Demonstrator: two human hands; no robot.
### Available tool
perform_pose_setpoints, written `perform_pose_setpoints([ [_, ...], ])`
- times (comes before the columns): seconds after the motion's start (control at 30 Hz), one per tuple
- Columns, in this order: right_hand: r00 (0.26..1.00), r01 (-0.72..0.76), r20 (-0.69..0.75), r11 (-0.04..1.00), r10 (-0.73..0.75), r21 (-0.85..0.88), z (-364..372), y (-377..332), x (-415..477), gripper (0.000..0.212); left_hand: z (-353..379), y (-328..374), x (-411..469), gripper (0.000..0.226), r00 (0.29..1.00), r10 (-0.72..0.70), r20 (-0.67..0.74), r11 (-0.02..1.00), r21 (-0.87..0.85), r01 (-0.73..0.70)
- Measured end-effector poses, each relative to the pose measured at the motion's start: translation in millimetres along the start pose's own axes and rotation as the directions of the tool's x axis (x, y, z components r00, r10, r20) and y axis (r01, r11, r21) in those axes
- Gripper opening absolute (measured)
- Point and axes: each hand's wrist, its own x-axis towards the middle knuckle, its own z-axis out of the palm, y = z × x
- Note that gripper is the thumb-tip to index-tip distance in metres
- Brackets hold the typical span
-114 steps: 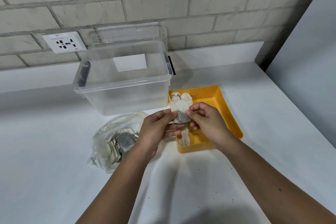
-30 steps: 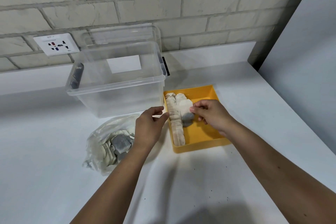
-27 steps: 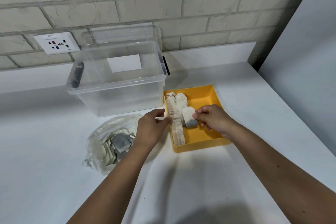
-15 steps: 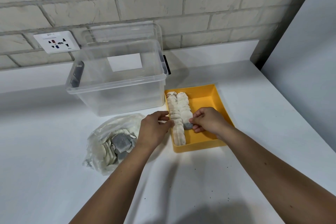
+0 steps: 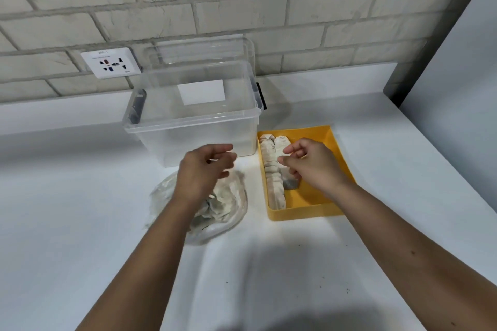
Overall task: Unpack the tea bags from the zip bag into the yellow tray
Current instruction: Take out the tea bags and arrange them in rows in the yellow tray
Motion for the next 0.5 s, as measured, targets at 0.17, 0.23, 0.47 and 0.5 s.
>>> perform_pose_setpoints([
  [0.17, 0.989, 0.079, 0.113, 0.987, -0.095, 0.140, 28, -33, -21, 0.012, -43, -10, -8, 0.015, 0.998, 0.018, -0.054, 0.996, 0.090, -0.013],
  [0.23, 0.977, 0.120, 0.160, 0.986, -0.138, 0.118, 45, -37, -29, 0.011, -52, -23, -14, 0.013, 0.999, 0.027, -0.031, 0.981, 0.195, -0.020],
  [0.47, 0.912, 0.239, 0.366, 0.965, -0.186, -0.107, 91, -30, -52, 0.011, -48, -64, -31, 0.022, 0.983, 0.024, 0.183, 0.837, 0.534, -0.120],
  [0.5, 0.912, 0.243, 0.372, 0.959, -0.174, -0.146, 93, -29, -52, 0.013, -45, -68, -32, 0.022, 0.978, 0.043, 0.204, 0.806, 0.571, -0.154],
])
